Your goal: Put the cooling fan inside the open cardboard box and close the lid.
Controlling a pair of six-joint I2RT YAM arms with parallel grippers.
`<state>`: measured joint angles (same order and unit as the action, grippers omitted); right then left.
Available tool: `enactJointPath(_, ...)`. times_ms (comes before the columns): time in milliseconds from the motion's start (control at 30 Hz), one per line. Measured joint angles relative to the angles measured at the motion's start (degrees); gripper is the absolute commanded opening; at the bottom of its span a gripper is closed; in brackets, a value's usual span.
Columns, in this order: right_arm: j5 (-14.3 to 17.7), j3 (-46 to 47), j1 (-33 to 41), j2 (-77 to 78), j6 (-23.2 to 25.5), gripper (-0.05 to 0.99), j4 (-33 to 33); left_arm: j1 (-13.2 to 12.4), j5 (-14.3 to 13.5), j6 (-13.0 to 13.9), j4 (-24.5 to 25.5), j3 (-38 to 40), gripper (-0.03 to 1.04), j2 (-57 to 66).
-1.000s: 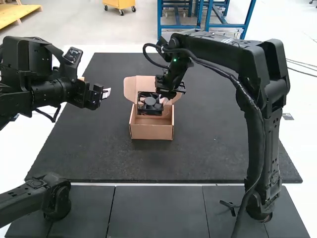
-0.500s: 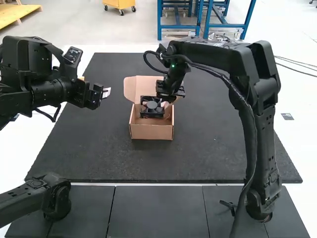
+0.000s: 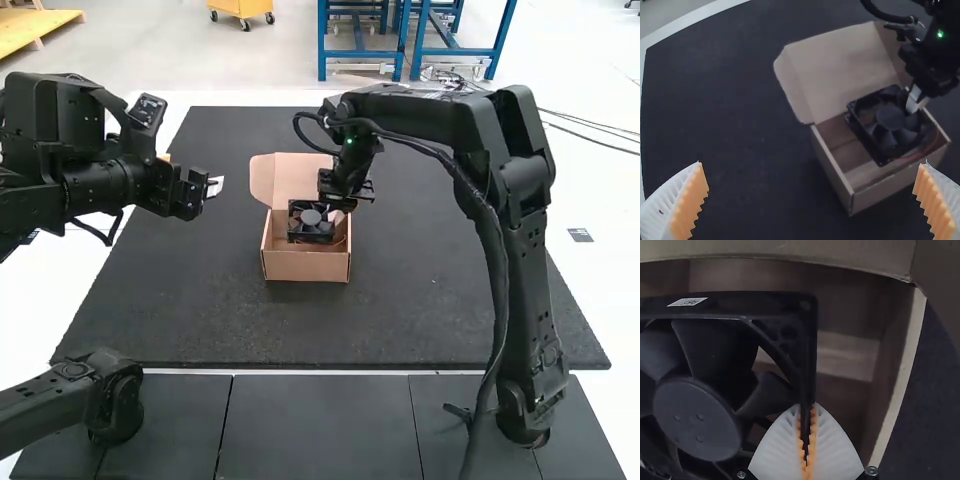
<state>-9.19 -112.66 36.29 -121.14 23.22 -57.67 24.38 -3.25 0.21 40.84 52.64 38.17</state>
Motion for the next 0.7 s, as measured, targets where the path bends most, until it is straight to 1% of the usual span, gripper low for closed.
enactJointPath(700,-0.50,-0.09,0.72,-2.75,-2.25,-0.02,1.53,0.00,0.00,0.00,-0.24,0.02,0.97,0.00)
